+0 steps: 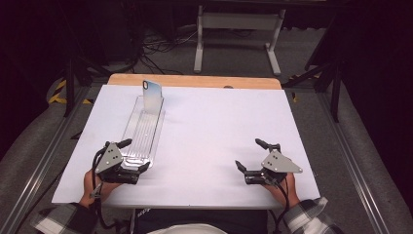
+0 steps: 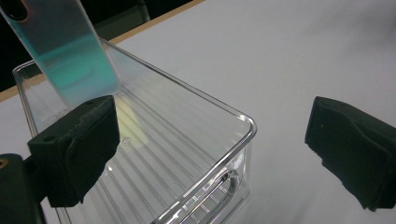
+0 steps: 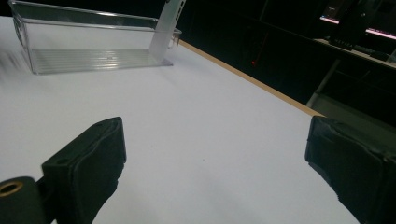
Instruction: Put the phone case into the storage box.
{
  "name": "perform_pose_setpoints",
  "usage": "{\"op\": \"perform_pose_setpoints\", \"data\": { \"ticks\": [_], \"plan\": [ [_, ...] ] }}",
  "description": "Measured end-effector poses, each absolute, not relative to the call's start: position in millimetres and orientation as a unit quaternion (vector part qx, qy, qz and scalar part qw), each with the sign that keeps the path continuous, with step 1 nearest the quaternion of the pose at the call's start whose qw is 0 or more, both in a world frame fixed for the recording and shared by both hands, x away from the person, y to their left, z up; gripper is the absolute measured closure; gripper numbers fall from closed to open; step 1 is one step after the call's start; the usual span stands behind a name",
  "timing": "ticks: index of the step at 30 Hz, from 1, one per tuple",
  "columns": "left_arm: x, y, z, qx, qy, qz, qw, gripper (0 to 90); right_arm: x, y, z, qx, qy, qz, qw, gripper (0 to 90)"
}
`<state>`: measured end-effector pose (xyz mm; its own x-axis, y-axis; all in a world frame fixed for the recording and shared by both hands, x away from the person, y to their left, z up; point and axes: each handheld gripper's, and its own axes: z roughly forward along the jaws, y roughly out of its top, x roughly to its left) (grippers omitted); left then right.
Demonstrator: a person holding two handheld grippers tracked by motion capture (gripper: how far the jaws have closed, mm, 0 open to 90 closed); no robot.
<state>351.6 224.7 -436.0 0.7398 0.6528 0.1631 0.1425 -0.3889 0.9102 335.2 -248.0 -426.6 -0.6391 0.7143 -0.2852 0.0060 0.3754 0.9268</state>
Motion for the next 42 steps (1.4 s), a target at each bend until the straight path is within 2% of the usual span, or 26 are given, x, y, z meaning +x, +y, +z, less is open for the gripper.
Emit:
{"op": "perform_pose_setpoints", "data": {
  "ticks": [12,42],
  "plan": [
    [355.2,222.2,-437.0,0.793,0.252,0.259,0.49,4.0,326.1,-277.9,-433.7,0.279,0.737,0.506,0.35,5.3],
    [355.4,214.3,-436.8,0.799,0.239,0.261,0.487,4.0,321.8,-272.1,-431.9,0.265,0.744,0.499,0.356,5.9]
  ]
}}
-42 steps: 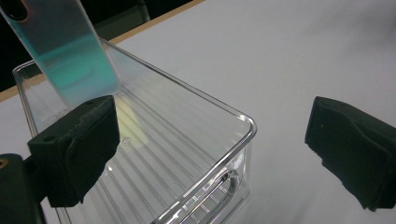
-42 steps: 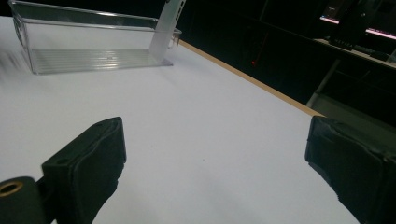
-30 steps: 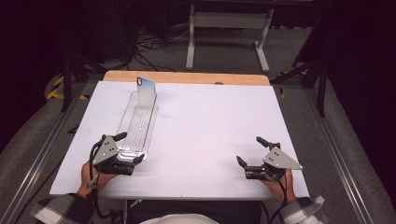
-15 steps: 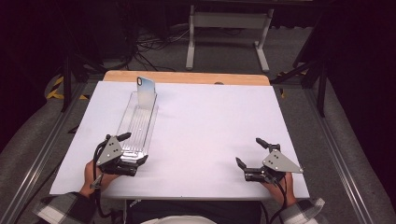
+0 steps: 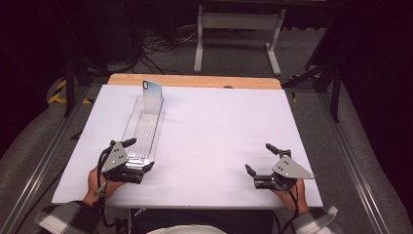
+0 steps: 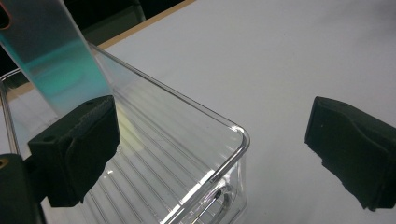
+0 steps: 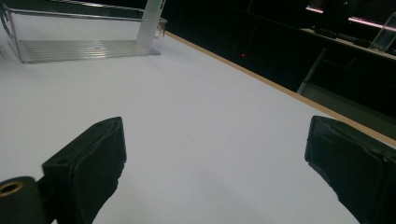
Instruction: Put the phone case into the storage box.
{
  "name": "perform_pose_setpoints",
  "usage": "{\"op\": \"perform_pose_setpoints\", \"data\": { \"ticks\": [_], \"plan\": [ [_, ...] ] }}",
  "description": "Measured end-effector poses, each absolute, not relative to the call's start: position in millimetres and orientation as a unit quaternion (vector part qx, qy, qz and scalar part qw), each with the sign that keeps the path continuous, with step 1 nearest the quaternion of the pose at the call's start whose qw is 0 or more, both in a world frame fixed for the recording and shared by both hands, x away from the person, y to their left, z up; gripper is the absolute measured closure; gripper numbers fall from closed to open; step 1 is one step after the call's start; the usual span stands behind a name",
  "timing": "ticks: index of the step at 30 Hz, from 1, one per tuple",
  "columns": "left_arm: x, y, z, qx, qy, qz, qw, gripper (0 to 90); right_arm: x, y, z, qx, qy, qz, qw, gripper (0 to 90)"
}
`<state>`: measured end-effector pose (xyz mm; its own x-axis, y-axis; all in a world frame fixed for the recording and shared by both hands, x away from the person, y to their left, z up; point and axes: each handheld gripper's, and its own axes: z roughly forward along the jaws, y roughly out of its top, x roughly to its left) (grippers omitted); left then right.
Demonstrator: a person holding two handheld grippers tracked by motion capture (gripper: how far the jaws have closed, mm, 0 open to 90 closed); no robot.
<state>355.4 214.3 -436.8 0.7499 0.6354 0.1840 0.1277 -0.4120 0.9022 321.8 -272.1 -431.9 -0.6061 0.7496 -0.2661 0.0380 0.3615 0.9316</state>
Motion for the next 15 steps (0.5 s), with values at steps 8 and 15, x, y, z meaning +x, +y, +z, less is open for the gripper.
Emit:
{"op": "perform_pose_setpoints", "data": {
  "ticks": [8,15],
  "plan": [
    [356.5,212.3,-437.1,0.801,0.237,0.263,0.482,4.0,323.3,-273.2,-433.6,0.267,0.748,0.495,0.354,5.8],
    [357.9,213.6,-436.7,0.801,0.24,0.263,0.481,4.0,328.0,-274.9,-435.6,0.274,0.747,0.492,0.353,5.8]
  ]
}}
